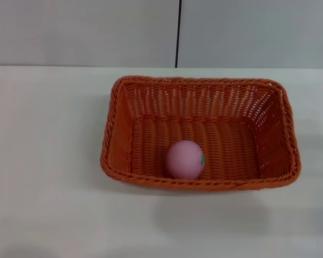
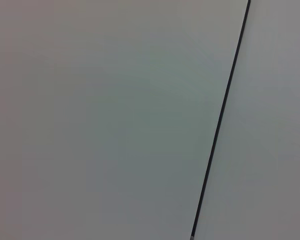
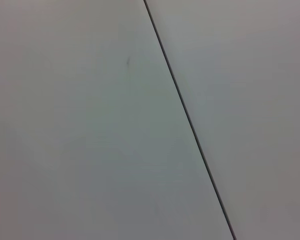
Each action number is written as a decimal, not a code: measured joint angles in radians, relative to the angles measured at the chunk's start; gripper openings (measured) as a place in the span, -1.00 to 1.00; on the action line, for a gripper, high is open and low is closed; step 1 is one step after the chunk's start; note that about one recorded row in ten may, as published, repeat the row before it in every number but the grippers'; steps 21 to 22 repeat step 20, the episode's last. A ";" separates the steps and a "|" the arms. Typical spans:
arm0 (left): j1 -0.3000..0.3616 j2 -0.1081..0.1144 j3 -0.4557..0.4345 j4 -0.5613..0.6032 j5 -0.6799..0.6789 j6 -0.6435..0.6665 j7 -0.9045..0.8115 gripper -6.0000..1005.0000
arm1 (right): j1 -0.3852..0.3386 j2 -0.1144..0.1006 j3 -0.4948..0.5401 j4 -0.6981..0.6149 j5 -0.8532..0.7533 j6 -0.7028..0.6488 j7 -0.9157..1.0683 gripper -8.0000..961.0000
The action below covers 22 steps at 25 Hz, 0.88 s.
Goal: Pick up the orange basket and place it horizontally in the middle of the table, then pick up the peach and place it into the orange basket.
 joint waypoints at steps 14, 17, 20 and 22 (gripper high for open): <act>-0.002 0.001 0.000 0.002 0.000 0.001 0.000 0.62 | 0.001 0.002 -0.001 0.003 -0.001 0.009 0.000 0.73; -0.006 0.001 0.000 0.007 0.000 0.001 0.000 0.62 | 0.003 0.002 -0.001 0.002 -0.001 0.017 0.000 0.73; -0.008 0.002 0.000 0.008 0.000 0.001 0.000 0.62 | 0.003 0.002 0.000 0.003 -0.002 0.024 0.000 0.73; -0.008 0.002 0.000 0.008 0.000 0.001 0.000 0.62 | 0.003 0.002 0.000 0.003 -0.002 0.024 0.000 0.73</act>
